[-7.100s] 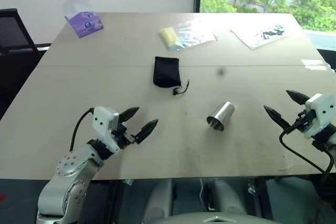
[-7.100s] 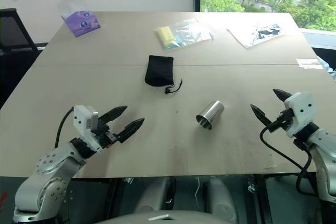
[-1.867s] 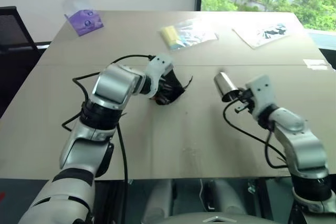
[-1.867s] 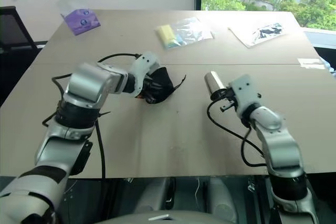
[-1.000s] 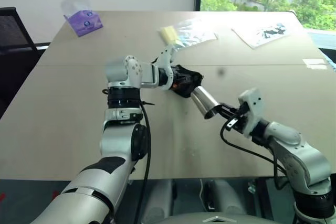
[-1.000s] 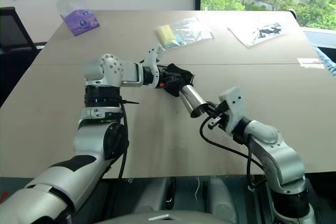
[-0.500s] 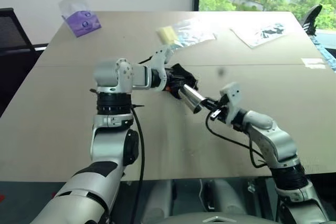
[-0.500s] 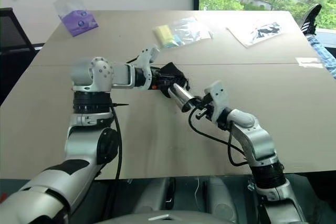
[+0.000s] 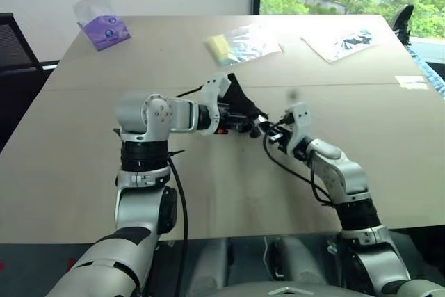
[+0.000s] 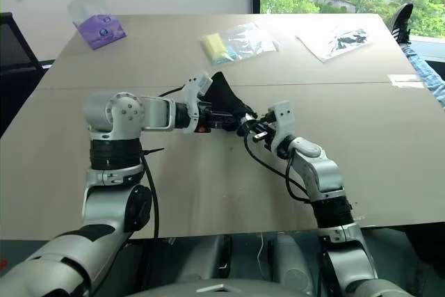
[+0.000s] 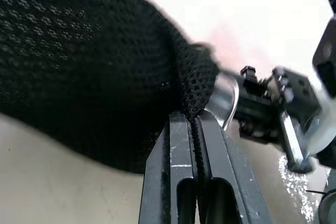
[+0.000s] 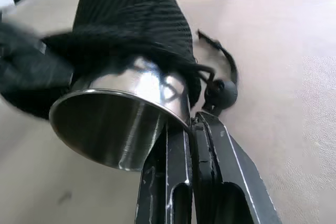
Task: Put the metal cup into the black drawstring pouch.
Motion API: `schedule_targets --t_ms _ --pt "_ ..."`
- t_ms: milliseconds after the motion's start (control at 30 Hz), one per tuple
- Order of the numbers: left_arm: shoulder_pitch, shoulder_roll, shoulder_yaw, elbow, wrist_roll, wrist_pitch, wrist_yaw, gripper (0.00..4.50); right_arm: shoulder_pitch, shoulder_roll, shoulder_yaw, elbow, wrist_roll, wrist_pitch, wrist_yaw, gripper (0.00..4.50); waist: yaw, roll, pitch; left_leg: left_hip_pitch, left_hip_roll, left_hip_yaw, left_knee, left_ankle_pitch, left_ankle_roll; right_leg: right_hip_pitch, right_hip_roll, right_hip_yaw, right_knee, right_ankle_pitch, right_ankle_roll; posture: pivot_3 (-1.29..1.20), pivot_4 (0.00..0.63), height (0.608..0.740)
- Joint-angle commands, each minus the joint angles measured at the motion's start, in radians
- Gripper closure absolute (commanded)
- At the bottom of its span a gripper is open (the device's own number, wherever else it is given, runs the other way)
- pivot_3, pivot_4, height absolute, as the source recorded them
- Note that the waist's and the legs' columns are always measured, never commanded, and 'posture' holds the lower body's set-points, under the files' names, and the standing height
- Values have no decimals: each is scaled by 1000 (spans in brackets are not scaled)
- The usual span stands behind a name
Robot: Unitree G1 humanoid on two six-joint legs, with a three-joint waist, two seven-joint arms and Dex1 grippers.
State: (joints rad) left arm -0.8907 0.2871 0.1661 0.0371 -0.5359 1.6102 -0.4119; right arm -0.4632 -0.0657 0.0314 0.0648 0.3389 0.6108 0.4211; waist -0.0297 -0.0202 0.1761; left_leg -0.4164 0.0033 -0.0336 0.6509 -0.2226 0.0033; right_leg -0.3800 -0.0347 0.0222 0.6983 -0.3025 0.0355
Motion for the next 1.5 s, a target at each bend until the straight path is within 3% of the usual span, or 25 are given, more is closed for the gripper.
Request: schedule_targets --t_ms 33,133,200,267,367,400,467,567,600,733,800,900,1033,1133,1200,1233,1367,1400,1500 --pt "-43 -33 32 -52 -41 4 35 4500 -57 23 50 -5 -45 -80 -11 4409 -1 0 0 0 0 0 0 0 0 0 0 0 0 0 0 0 150 740" --pt "-71 -81 59 -89 -97 4 67 4500 -124 -48 269 104 -353 -305 -79 4409 -5 0 0 0 -1 0 -1 0 0 0 1 0 0 0 0 0 150 740" --pt "-74 -105 80 -109 -144 4 101 4500 -155 -10 283 166 -366 -373 -91 4409 -8 0 0 0 -1 1 -1 0 0 0 1 0 0 0 0 0 150 740" --pt "-63 -117 93 -131 -190 4 135 4500 -173 80 209 185 -242 -341 -61 4409 -15 0 0 0 0 1 -1 0 0 -1 1 1 0 0 0 0 150 740" --pt "-31 -115 111 -158 -257 4 194 4500 -243 271 -87 180 142 -169 -115 4409 -14 0 0 0 2 0 -3 0 -2 -1 1 1 -1 0 0 0 150 740" --pt "-22 -114 121 -164 -279 4 214 4500 -269 294 -147 197 192 -149 -137 4409 -10 0 0 0 3 -1 -3 0 -2 -1 1 1 -1 0 0 0 150 740" --pt "-10 -117 137 -172 -321 4 259 4500 -293 264 -118 233 139 -179 -145 4409 0 -1 0 0 1 -1 -2 0 -2 0 -2 1 -1 0 0 0 150 740" --pt "-4 -143 167 -180 -372 4 325 4500 -299 94 255 336 -313 -469 -109 4409 -8 -1 0 0 -2 0 -2 0 -1 -1 -2 1 -2 0 0 0 150 740" --pt "-3 -152 174 -182 -382 4 345 4500 -294 94 284 355 -332 -502 -78 4409 -10 -1 0 0 -2 0 -2 0 -1 -1 0 1 -1 0 0 0 150 740" --pt "1 -176 189 -188 -429 4 401 4500 -292 240 92 306 -49 -327 -30 4409 -13 -2 0 0 2 -1 -3 0 -2 -1 0 1 -1 0 0 0 150 740" --pt "7 -184 201 -195 -446 4 422 4500 -301 234 97 306 -80 -334 -22 4409 -11 -1 0 0 2 -1 -3 0 -2 -1 0 1 -1 0 0 0 150 740" --pt "14 -202 262 -188 -440 4 455 4500 -279 137 207 297 -228 -351 22 4409 -6 -1 0 0 0 0 -3 0 -2 -1 -1 0 -2 0 0 0 150 740" --pt "27 -191 348 -172 -401 -7 426 4500 -242 47 255 185 -259 -313 102 4409 -6 -2 0 0 -1 0 -2 0 -1 0 0 -1 -2 0 0 0 150 740" --pt "54 -114 351 -125 -365 -49 380 4500 -211 -22 237 43 -242 -212 126 2822 -12 -2 0 0 0 -1 -3 0 -2 -1 0 -1 -2 0 0 0 150 740" --pt "67 -63 340 -87 -347 -74 341 4500 -196 -65 219 -52 -217 -134 149 2120 -12 -2 0 0 0 0 -3 0 -2 -1 0 -1 -2 0 0 0 150 740" --pt "71 -44 330 -73 -341 -85 326 4500 -193 -78 212 -82 -208 -106 154 2120 -11 -2 0 0 0 0 -3 0 -2 -1 0 -1 -2 0 0 0 150 740" --pt "77 31 279 -16 -322 -152 226 4500 -180 -146 178 -241 -157 10 178 653 -4 -2 0 0 0 -1 -3 0 -2 -1 0 -2 -2 0 0 0 150 740" --pt "75 43 276 -2 -322 -169 203 4500 -176 -156 172 -275 -147 37 176 90 -2 -1 0 0 -1 -1 -3 0 -2 0 0 -2 -2 0 0 0 150 740" --pt "68 85 272 44 -319 -221 136 4500 -140 -211 143 -398 -89 119 204 38 2 -2 0 0 -1 -1 -3 0 -2 0 -1 -2 -3 0 0 0 150 740"
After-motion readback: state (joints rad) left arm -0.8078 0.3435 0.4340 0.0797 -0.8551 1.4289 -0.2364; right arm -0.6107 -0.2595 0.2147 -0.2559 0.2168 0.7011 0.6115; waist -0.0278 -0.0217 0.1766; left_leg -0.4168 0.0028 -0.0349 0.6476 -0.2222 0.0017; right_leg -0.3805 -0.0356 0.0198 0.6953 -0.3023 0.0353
